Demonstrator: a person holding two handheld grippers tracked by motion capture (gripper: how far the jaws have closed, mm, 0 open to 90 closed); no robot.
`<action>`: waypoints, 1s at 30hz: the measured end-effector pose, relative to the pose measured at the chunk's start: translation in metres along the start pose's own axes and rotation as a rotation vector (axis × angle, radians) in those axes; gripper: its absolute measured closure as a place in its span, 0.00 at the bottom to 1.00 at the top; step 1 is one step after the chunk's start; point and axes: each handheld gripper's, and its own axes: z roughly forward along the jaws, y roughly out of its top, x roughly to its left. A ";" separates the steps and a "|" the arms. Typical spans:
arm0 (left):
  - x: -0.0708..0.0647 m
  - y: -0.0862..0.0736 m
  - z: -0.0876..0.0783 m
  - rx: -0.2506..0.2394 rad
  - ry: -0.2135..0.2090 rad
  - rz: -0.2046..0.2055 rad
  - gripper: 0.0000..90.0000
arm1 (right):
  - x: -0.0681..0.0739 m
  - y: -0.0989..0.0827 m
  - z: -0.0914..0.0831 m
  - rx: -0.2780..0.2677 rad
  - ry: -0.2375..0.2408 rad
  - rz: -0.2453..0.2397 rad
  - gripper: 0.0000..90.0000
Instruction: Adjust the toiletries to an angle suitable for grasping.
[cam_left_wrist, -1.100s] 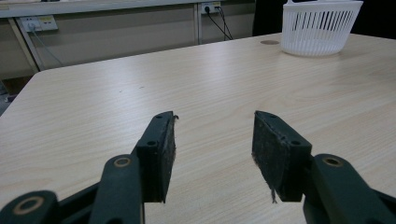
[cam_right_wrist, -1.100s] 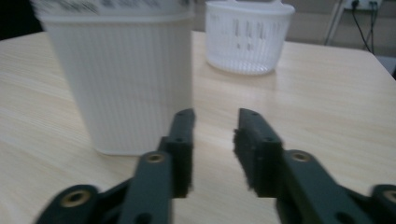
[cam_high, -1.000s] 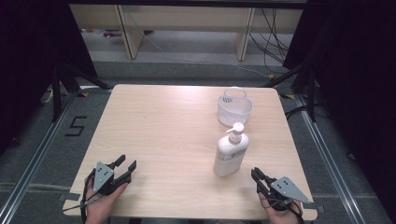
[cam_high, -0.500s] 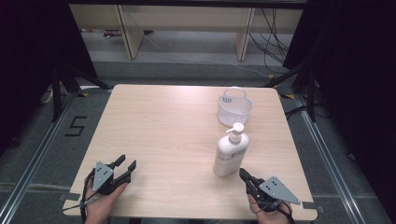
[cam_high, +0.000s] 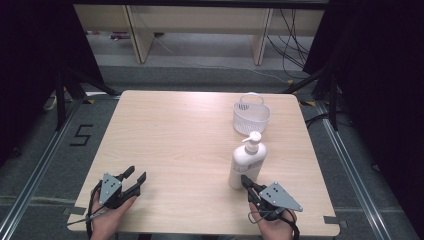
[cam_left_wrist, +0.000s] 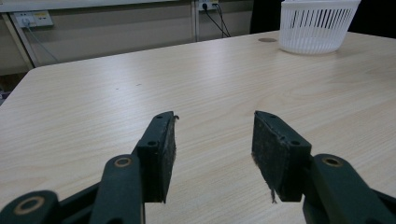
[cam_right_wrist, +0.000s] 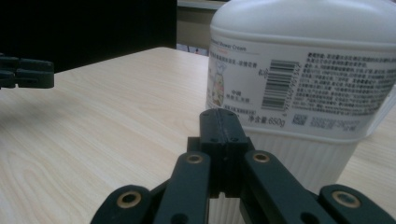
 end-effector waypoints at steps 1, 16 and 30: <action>0.000 0.000 0.000 0.000 0.000 0.000 0.54 | 0.000 0.000 0.000 0.000 0.000 0.000 1.00; 0.000 0.000 0.001 0.003 -0.002 0.001 0.54 | 0.006 0.007 0.019 0.002 -0.035 0.000 1.00; 0.001 0.000 0.001 0.009 -0.006 -0.003 0.54 | 0.008 0.013 0.045 -0.014 -0.084 -0.019 1.00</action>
